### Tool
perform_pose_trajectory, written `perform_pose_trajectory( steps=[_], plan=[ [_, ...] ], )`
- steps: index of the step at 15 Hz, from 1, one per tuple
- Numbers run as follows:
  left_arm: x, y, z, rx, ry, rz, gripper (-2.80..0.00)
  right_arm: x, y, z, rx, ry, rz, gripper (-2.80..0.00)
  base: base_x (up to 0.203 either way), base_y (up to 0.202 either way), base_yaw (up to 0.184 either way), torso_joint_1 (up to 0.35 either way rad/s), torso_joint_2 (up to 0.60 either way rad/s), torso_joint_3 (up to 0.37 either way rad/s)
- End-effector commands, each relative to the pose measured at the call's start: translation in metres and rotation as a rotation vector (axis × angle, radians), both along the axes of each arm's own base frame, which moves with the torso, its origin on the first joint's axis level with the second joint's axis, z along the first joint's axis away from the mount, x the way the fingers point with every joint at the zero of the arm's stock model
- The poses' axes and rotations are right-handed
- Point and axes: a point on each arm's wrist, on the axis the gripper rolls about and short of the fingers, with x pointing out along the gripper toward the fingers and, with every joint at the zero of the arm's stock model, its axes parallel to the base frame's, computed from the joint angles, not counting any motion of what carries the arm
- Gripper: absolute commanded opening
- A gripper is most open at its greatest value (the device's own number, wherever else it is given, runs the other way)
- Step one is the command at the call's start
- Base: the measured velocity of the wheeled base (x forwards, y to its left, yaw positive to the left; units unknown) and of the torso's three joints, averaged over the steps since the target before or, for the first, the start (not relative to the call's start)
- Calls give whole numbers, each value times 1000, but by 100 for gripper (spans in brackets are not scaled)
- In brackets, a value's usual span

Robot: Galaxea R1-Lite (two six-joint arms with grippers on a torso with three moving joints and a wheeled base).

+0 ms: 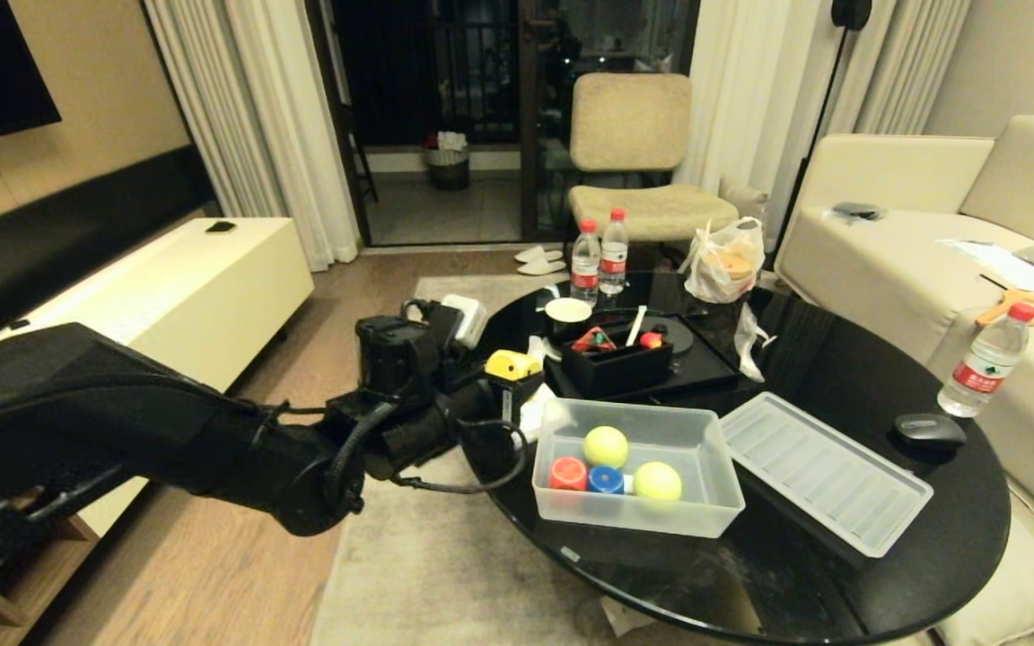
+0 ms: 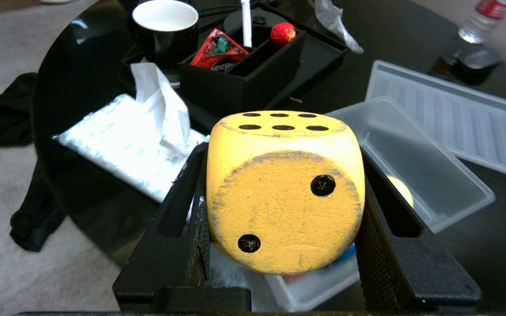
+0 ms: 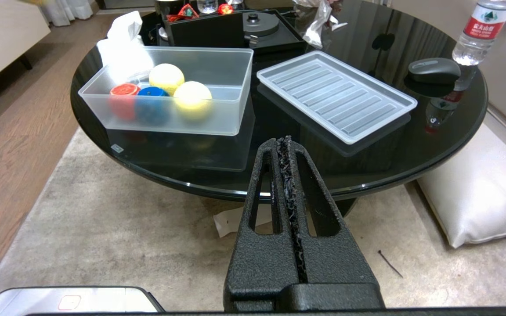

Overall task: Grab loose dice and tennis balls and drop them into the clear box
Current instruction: Put the toys in the box

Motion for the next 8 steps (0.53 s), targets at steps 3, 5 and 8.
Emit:
perform_pose_trajectory(
  steps=[3, 5, 8],
  plan=[
    [6, -40, -48, 29, 31, -23, -280, 0, 0, 0, 0, 1, 0, -280, 0, 0, 0, 0, 0, 0],
    [9, -53, -55, 21, 18, -8, -280, 0, 0, 0, 0, 0, 0, -280, 0, 0, 0, 0, 0, 0],
    [15, -73, -70, 7, -10, 59, -280, 0, 0, 0, 0, 1, 0, -280, 0, 0, 0, 0, 0, 0]
  ],
)
